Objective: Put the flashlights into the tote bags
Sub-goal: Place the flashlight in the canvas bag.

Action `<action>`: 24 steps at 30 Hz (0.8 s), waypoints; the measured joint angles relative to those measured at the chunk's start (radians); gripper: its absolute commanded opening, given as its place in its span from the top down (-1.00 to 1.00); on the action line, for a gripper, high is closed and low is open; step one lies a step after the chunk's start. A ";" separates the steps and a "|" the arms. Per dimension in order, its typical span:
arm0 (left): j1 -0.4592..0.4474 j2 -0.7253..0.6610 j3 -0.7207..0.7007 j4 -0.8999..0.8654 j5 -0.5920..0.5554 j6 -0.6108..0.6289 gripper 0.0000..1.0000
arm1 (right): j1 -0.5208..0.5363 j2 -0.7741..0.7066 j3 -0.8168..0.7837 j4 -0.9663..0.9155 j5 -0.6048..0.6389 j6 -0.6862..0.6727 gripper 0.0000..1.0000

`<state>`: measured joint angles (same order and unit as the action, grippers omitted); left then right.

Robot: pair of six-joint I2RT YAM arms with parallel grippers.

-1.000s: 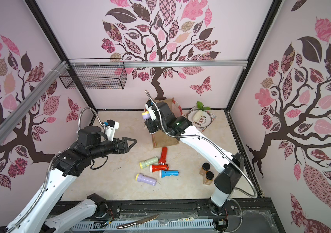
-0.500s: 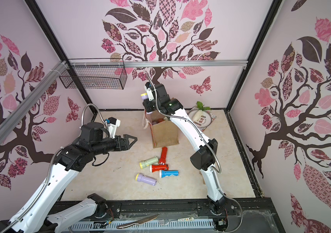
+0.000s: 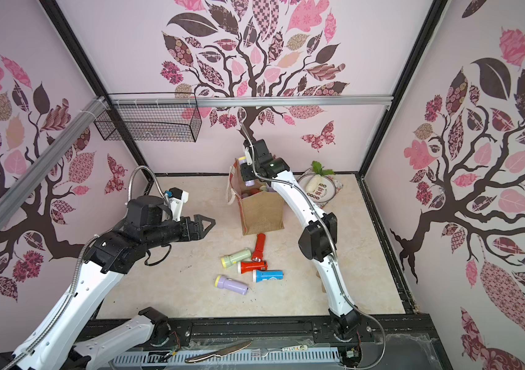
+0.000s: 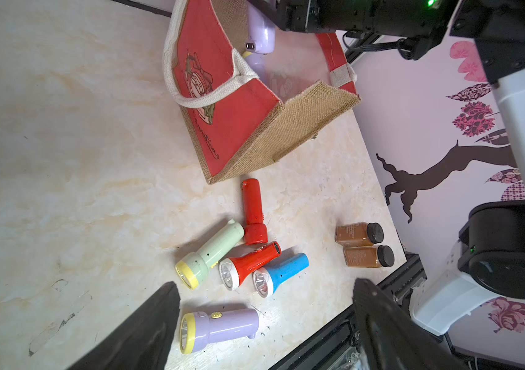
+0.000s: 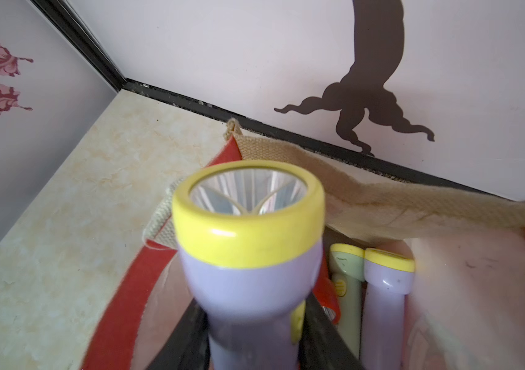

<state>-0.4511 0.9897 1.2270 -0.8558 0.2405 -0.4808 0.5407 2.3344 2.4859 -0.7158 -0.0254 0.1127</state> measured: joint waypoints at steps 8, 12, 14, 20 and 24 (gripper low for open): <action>0.000 -0.001 0.000 0.000 -0.004 0.001 -0.75 | -0.008 0.066 0.000 -0.016 0.013 0.010 1.00; 0.000 -0.004 0.000 0.000 -0.004 0.003 -0.75 | -0.014 0.089 0.000 -0.024 0.022 0.018 1.00; 0.000 -0.006 0.000 0.000 -0.004 0.003 -0.75 | -0.016 0.096 0.000 -0.025 0.025 0.020 1.00; 0.000 -0.016 0.000 0.000 -0.008 0.003 -0.75 | -0.021 0.097 0.000 -0.029 0.029 0.022 0.56; 0.000 -0.029 0.000 0.000 -0.013 0.002 -0.75 | -0.021 0.097 0.000 -0.029 0.029 0.023 0.08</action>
<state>-0.4511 0.9611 1.2270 -0.8558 0.2276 -0.4786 0.5201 2.4317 2.4859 -0.7448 0.0040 0.1352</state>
